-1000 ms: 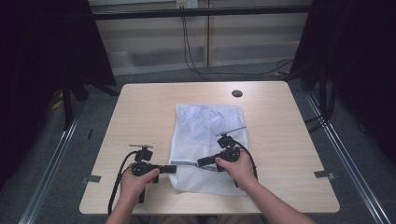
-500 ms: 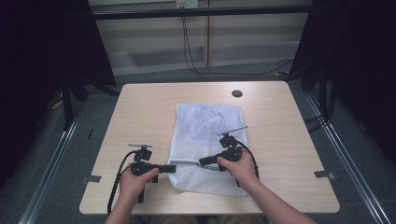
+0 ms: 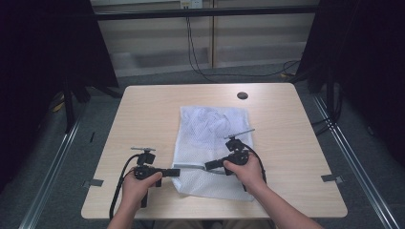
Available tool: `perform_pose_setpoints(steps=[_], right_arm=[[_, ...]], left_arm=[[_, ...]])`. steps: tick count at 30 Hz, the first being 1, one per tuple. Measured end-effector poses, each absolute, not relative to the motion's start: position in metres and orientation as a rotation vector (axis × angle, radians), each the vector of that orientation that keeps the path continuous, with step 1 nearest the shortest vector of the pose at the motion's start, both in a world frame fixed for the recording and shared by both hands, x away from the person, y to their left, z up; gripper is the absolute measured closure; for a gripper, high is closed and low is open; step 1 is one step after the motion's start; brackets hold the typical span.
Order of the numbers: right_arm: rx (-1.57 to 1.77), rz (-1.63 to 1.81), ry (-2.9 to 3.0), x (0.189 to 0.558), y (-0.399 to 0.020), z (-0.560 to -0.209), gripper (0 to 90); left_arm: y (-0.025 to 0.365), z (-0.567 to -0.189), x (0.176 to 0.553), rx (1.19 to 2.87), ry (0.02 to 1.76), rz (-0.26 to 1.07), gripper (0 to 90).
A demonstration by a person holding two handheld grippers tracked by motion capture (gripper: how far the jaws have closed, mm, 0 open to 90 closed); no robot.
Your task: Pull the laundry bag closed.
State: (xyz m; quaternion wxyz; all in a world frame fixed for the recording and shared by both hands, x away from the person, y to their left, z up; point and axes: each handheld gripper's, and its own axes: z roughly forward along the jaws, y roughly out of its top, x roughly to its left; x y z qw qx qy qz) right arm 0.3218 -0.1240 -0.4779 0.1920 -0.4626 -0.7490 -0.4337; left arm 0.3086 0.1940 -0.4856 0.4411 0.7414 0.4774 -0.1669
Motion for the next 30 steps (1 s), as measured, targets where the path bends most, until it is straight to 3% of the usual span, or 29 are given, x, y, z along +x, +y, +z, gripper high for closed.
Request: perform_pose_setpoints(steps=[30], right_arm=[[-1.308,-1.222,-2.097,0.3214,-0.1318,-0.4784,87.0]], left_arm=[[0.199,-0.485,0.3095,1.844,1.176,-0.407,88.3]])
